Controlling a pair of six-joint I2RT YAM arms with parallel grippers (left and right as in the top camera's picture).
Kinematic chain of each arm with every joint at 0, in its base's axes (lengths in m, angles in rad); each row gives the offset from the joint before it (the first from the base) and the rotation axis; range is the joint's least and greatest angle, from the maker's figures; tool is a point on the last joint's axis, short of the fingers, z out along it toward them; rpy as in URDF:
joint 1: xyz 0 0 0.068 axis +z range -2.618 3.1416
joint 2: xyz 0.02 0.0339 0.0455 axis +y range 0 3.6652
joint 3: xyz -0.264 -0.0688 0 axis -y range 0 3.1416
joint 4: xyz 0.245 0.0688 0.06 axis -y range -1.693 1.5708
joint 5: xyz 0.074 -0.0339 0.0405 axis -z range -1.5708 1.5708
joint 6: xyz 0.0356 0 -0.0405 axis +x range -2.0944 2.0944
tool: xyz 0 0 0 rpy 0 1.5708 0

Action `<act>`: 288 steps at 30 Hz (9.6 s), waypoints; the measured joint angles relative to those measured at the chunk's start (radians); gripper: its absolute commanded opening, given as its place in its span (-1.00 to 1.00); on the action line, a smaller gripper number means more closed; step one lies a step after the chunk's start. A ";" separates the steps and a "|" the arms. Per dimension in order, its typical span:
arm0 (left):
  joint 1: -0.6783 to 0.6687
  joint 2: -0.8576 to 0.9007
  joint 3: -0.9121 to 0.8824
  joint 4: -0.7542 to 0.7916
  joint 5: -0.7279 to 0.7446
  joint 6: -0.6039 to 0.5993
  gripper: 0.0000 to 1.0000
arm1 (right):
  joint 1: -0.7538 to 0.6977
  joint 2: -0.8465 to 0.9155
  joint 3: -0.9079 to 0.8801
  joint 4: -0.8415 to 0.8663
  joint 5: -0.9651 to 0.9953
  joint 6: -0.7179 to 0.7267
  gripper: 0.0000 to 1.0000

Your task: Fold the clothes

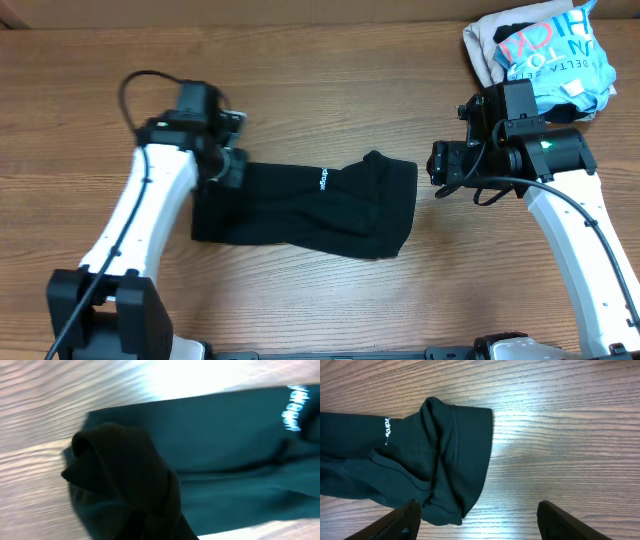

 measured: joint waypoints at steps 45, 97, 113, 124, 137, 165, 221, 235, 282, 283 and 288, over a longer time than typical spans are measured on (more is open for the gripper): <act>-0.180 0.116 0.156 -0.096 -0.050 -0.065 0.31 | 0.000 0.154 -0.177 0.171 -0.123 0.026 0.88; 0.014 0.116 0.535 -0.277 -0.174 -0.070 0.47 | -0.288 0.141 -0.346 0.274 -0.420 -0.055 -0.92; 0.067 0.116 0.562 -0.293 -0.187 -0.066 0.50 | -0.131 0.087 -0.127 0.128 -0.465 -0.113 -0.92; 0.083 0.116 0.562 -0.203 -0.269 -0.059 0.87 | 0.381 0.108 -0.076 0.655 -0.441 0.198 -0.92; 0.222 0.116 0.562 -0.108 -0.270 -0.059 1.00 | 0.696 0.363 -0.068 1.023 -0.370 0.386 0.65; 0.222 0.208 0.563 -0.199 -0.124 -0.058 1.00 | 0.533 0.274 0.016 0.379 -0.128 0.266 0.49; 0.222 0.208 0.563 -0.214 -0.119 -0.058 1.00 | 0.658 0.513 0.235 0.179 -0.063 0.392 0.03; 0.222 0.208 0.563 -0.217 -0.119 -0.059 1.00 | 0.620 0.670 0.189 0.219 -0.193 0.409 0.25; 0.222 0.208 0.563 -0.220 -0.115 -0.058 1.00 | 0.387 0.672 0.227 0.145 0.125 -0.264 0.88; 0.222 0.208 0.563 -0.220 -0.115 -0.058 1.00 | 0.387 0.672 0.221 0.151 0.123 -0.265 0.83; 0.222 0.208 0.563 -0.220 -0.115 -0.058 1.00 | 0.387 0.672 0.190 0.179 0.123 -0.264 0.01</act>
